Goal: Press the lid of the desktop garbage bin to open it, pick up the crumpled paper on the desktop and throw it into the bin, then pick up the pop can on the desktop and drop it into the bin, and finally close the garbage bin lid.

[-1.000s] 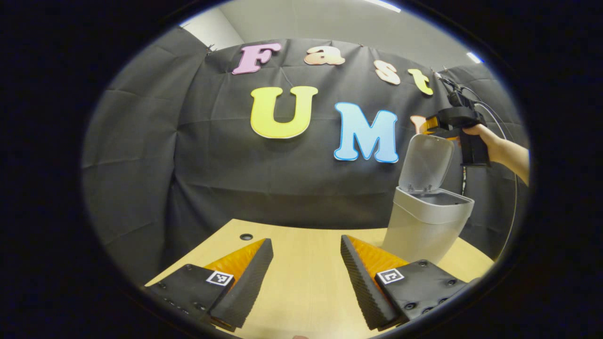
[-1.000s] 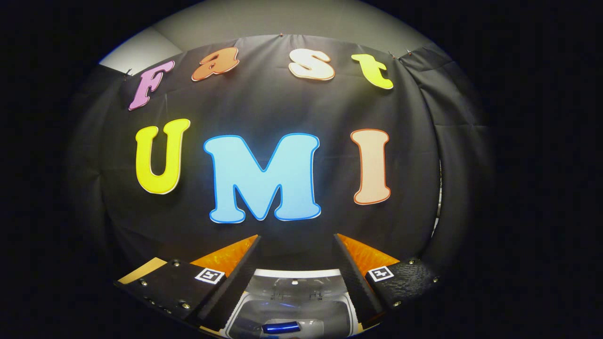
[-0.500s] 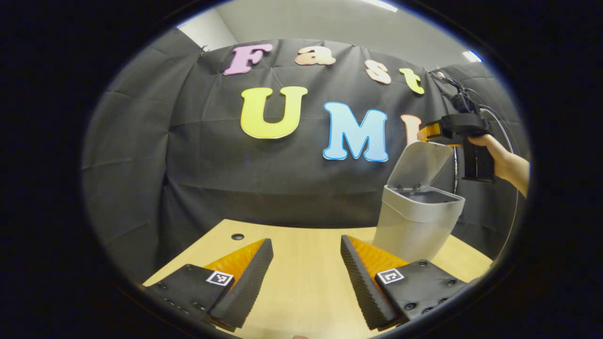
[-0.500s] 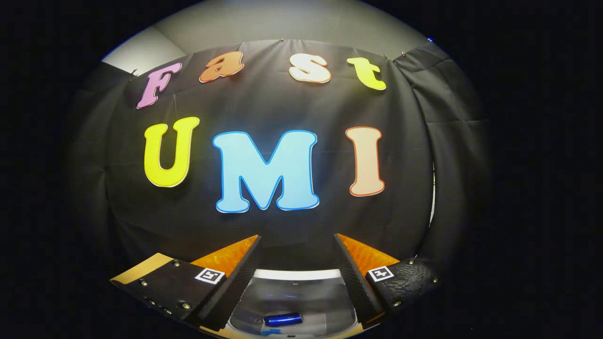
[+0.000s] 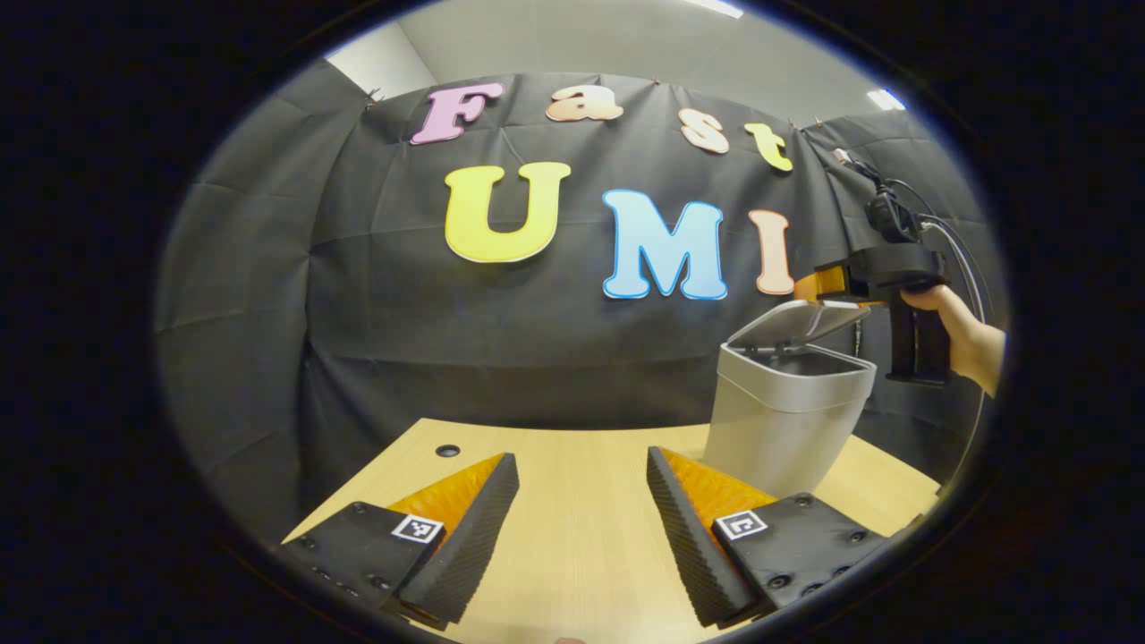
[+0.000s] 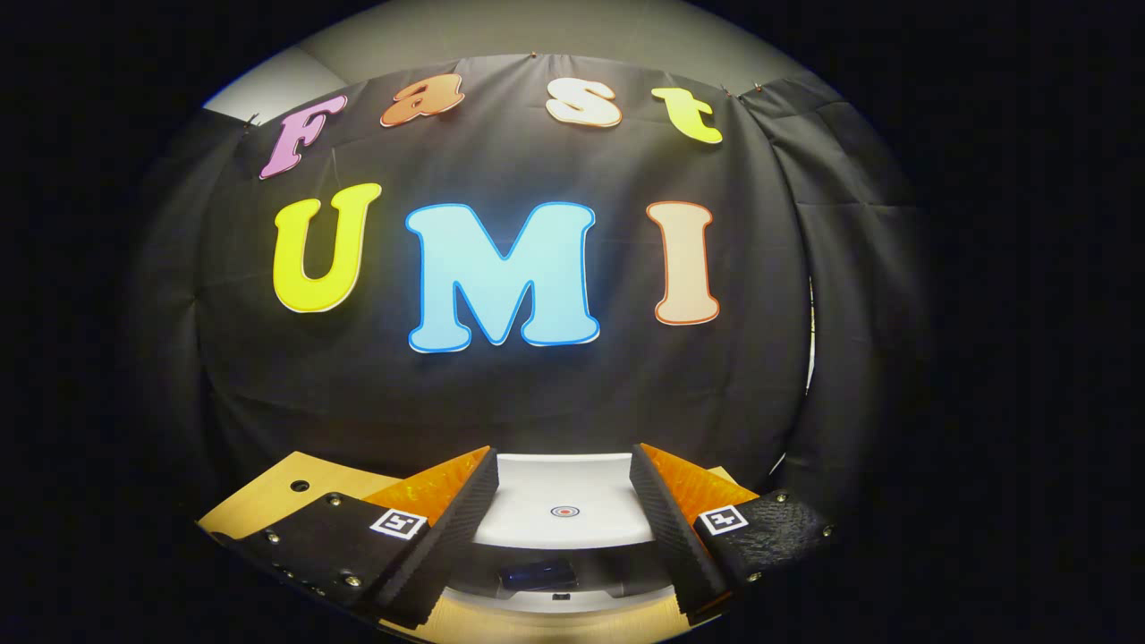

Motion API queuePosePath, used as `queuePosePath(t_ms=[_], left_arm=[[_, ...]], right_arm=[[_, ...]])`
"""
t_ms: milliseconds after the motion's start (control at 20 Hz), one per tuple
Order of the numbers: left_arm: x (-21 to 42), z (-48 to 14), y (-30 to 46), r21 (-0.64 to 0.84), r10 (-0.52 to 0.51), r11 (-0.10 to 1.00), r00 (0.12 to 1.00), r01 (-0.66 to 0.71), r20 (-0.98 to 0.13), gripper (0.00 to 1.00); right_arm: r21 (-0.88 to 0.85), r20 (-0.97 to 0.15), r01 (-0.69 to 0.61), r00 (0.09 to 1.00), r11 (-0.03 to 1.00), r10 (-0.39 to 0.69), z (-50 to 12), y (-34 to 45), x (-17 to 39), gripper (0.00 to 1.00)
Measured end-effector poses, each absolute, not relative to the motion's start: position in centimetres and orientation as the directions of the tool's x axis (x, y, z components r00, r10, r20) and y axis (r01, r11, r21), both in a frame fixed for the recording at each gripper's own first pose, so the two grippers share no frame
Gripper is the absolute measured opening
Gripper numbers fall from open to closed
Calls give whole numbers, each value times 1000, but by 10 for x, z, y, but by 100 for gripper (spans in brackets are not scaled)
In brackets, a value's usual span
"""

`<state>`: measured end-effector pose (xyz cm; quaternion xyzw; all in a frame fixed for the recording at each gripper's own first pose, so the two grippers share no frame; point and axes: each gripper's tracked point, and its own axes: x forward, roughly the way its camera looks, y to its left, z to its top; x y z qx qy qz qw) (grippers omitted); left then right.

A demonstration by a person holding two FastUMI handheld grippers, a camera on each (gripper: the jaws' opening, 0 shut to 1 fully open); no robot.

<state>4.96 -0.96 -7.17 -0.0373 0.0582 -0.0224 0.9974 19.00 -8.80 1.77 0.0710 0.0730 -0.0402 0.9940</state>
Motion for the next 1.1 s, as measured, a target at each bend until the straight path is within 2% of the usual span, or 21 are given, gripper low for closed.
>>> queuePosePath(t_ms=[50, 350, 1000, 1050, 1100], left_arm=[[50, -72, -11, -77, -51, 996, 992, 42, -115, 100], [53, -72, -12, -80, -56, 996, 992, 47, -113, 100], [54, -72, -20, -78, -63, 995, 991, 54, -119, 100], [54, -73, -21, -78, -64, 995, 991, 54, -121, 95], [54, -74, -22, -78, -64, 995, 991, 55, -121, 95]], right_arm=[[138, -157, 91, 985, 986, -69, 14, -88, 189, 95], [147, -206, 109, 976, 983, -77, -16, -82, 177, 95], [119, -234, 103, 970, 988, -73, -45, -77, 162, 95], [117, -238, 109, 968, 987, -79, -45, -78, 162, 95], [118, -235, 112, 968, 987, -82, -46, -77, 162, 95]])
